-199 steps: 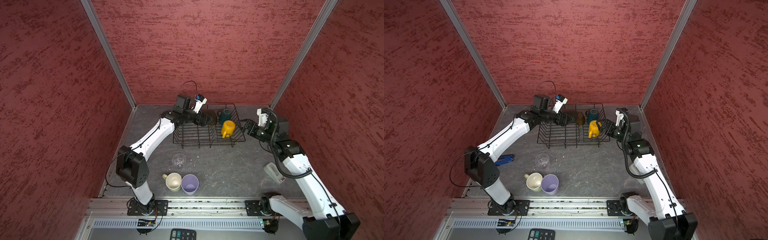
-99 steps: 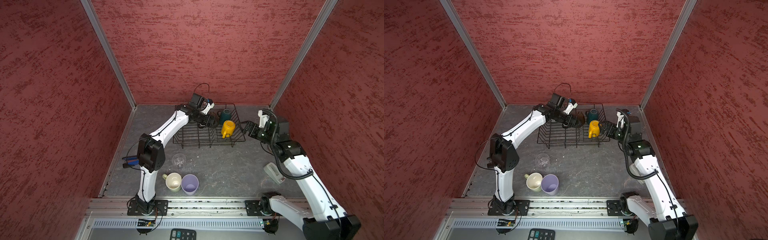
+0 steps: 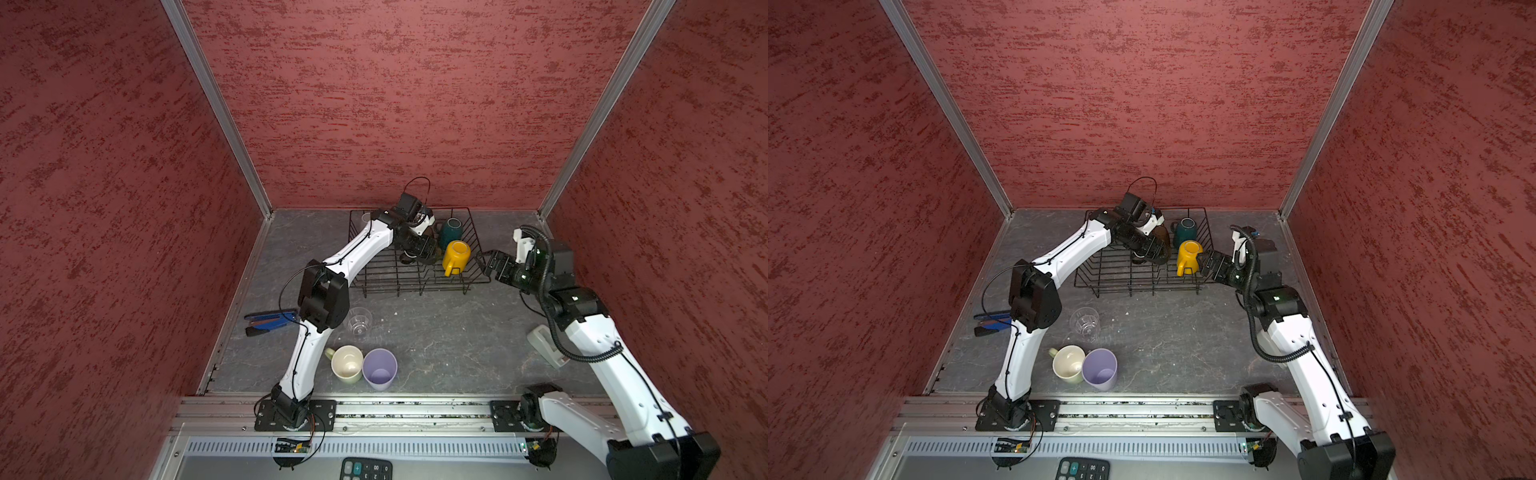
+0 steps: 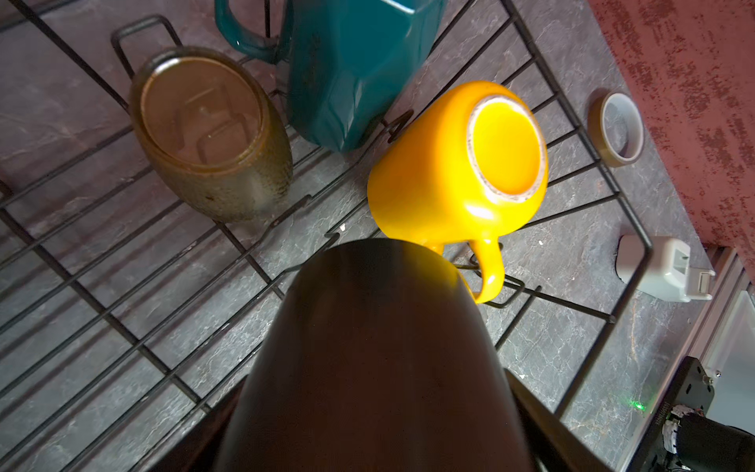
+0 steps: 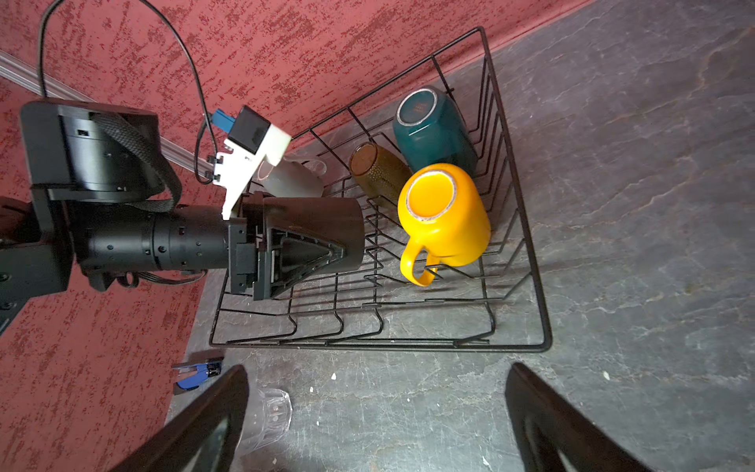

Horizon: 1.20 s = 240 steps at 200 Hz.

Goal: Load the cups into the dish rack
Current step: 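Lower the black mug upside down beside the yellow mug with the left gripper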

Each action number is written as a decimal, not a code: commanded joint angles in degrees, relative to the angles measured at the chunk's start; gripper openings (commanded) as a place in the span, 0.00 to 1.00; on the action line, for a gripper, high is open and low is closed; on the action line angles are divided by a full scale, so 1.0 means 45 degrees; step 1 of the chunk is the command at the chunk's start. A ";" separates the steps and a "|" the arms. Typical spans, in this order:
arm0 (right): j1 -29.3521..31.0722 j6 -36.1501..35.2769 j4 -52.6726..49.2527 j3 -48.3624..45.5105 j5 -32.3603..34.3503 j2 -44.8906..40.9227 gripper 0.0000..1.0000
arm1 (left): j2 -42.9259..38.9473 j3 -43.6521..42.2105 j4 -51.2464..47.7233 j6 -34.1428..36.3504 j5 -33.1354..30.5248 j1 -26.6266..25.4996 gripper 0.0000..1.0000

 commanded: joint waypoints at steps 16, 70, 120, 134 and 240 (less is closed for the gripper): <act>-0.0051 -0.0214 0.0066 -0.0107 0.0226 -0.0294 0.99 | 0.0514 0.1038 0.0108 -0.0104 -0.0297 -0.0207 0.00; -0.0048 -0.0083 0.0019 -0.0215 0.0298 -0.0623 0.99 | 0.1749 0.2275 -0.1022 -0.0256 -0.1102 -0.0286 0.00; -0.0059 0.0011 0.0116 -0.0318 0.0188 -0.0604 0.99 | 0.2055 0.2433 -0.1155 -0.0263 -0.1117 -0.0305 0.13; -0.0049 0.0058 0.0157 -0.0349 0.0142 -0.0596 0.99 | 0.2151 0.2460 -0.1176 -0.0228 -0.1069 -0.0305 0.24; -0.0059 0.0143 0.0353 -0.0527 0.0029 -0.0507 0.99 | 0.2900 0.3185 -0.1574 0.0250 -0.1203 -0.0479 0.61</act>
